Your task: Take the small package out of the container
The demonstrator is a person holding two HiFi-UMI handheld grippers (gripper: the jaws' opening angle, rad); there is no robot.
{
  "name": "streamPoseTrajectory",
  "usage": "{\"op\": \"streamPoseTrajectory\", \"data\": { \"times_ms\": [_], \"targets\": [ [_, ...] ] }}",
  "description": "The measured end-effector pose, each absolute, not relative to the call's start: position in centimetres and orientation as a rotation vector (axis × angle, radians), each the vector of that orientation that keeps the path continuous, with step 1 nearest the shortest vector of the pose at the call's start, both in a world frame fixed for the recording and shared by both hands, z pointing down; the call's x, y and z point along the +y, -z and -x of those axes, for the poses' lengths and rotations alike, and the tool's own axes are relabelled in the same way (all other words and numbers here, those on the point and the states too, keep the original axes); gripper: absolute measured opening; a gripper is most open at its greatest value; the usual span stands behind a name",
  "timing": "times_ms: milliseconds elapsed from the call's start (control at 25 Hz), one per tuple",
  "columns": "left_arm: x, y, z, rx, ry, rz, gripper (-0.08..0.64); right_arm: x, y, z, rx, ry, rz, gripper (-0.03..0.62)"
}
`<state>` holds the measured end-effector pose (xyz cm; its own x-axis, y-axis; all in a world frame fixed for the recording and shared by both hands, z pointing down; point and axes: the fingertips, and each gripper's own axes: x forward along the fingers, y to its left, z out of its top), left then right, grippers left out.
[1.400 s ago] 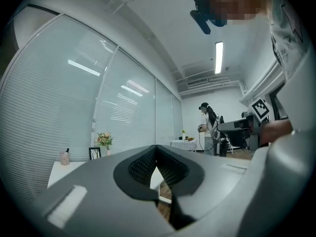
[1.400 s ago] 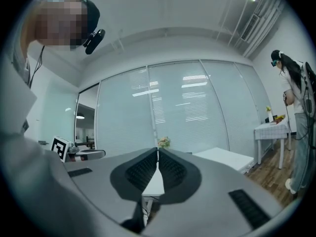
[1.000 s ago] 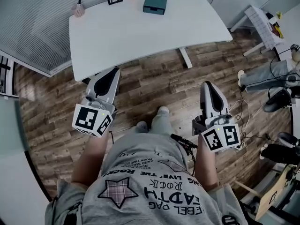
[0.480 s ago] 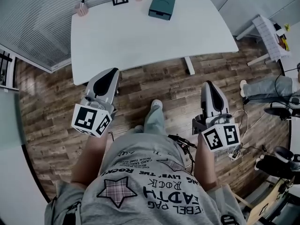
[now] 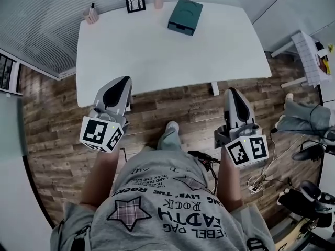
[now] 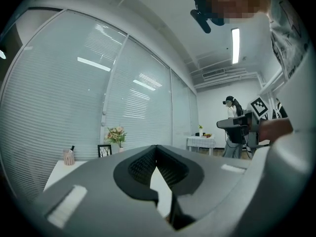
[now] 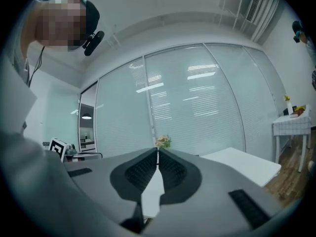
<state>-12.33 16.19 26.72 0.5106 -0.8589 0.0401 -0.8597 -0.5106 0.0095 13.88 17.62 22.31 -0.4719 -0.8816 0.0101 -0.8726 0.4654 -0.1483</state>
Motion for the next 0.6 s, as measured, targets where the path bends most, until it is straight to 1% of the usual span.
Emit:
{"op": "streamPoseTrajectory", "data": {
  "times_ms": [600],
  "targets": [
    [7.5,-26.1,8.7,-1.711,-0.043,-2.606,0.010,5.5,-22.3,-17.3,2.733,0.235,1.360,0.017]
  ]
}}
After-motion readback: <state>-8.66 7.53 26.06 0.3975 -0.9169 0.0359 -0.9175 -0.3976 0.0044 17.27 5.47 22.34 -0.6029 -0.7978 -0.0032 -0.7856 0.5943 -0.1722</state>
